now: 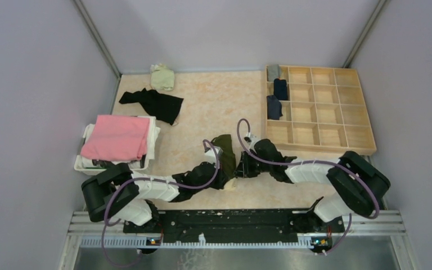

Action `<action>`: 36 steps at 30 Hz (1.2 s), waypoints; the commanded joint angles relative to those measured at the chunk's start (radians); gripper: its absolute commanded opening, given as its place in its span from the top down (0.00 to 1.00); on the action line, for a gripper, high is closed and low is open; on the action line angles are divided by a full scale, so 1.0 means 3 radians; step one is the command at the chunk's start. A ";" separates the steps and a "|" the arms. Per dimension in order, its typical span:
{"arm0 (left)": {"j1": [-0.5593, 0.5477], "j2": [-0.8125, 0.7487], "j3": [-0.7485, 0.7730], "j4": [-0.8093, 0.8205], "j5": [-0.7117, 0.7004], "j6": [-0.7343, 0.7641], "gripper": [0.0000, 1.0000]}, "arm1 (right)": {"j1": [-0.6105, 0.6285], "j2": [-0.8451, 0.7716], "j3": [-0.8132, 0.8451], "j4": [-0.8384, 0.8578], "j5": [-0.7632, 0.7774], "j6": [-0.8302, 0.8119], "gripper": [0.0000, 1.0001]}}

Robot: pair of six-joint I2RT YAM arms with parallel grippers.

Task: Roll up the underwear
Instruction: Roll the underwear to the center of the board.

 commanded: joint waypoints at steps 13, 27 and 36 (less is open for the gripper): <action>0.0063 0.0193 -0.0238 -0.0257 0.0105 0.0010 1.00 | 0.0143 -0.1563 -0.0183 0.0488 0.0651 -0.2907 0.61; 0.0141 0.0249 -0.0393 -0.0225 0.0375 0.0058 1.00 | 0.1265 -0.1553 -0.0618 -0.0228 0.0959 -0.5781 0.53; 0.0162 0.0376 -0.0352 -0.0241 0.0513 0.0069 1.00 | 0.1599 -0.1120 -0.0747 0.0090 0.1274 -0.6355 0.49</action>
